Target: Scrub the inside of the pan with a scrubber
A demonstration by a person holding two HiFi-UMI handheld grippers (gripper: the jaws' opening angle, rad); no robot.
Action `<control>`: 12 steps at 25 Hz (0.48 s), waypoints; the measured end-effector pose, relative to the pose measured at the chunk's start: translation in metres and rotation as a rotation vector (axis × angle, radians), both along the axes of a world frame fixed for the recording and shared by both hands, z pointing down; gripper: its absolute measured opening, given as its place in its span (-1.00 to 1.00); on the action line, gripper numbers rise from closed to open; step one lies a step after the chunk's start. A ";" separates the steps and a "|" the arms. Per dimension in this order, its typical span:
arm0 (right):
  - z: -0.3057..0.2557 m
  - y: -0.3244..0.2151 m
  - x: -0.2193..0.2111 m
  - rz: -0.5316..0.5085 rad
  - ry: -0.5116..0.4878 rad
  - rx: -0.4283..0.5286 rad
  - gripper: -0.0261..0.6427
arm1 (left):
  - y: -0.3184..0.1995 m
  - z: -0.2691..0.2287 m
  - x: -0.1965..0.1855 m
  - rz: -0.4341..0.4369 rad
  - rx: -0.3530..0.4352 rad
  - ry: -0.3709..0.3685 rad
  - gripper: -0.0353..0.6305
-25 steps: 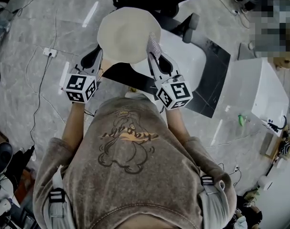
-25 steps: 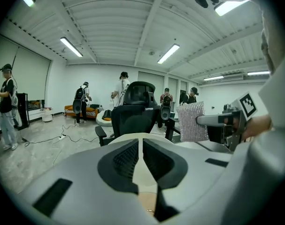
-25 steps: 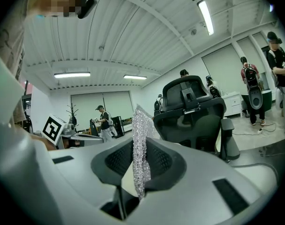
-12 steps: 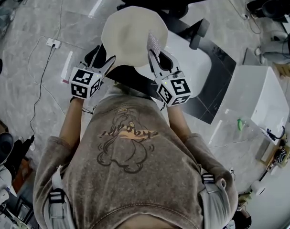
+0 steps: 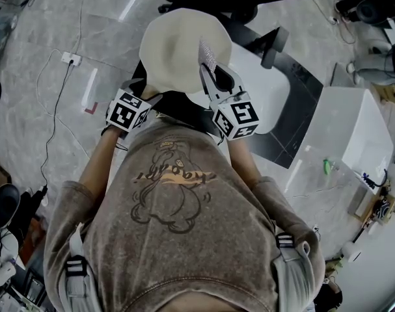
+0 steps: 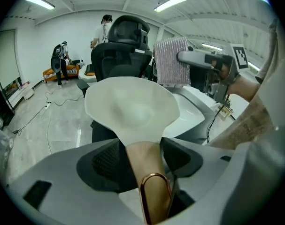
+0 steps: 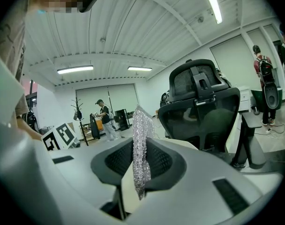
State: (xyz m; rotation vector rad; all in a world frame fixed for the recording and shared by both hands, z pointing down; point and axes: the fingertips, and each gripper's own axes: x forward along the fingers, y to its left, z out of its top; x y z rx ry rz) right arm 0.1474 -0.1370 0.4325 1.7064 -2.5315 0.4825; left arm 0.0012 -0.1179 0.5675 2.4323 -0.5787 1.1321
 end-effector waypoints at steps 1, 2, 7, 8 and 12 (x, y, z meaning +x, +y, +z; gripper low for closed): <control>0.001 -0.001 0.000 -0.001 0.002 -0.003 -0.68 | 0.003 0.006 0.000 0.010 -0.020 -0.020 0.03; 0.003 -0.002 0.000 -0.002 0.003 -0.007 -0.68 | 0.005 0.011 0.000 0.019 -0.036 -0.037 0.03; 0.009 -0.008 0.001 -0.012 0.012 -0.021 -0.68 | 0.008 0.020 0.000 0.019 -0.092 -0.069 -0.08; 0.011 -0.009 0.001 -0.018 0.015 -0.027 -0.68 | 0.008 0.020 0.000 0.019 -0.102 -0.073 -0.08; 0.025 -0.014 -0.008 -0.095 0.058 -0.067 -0.68 | 0.009 0.020 0.000 0.024 -0.130 -0.089 -0.09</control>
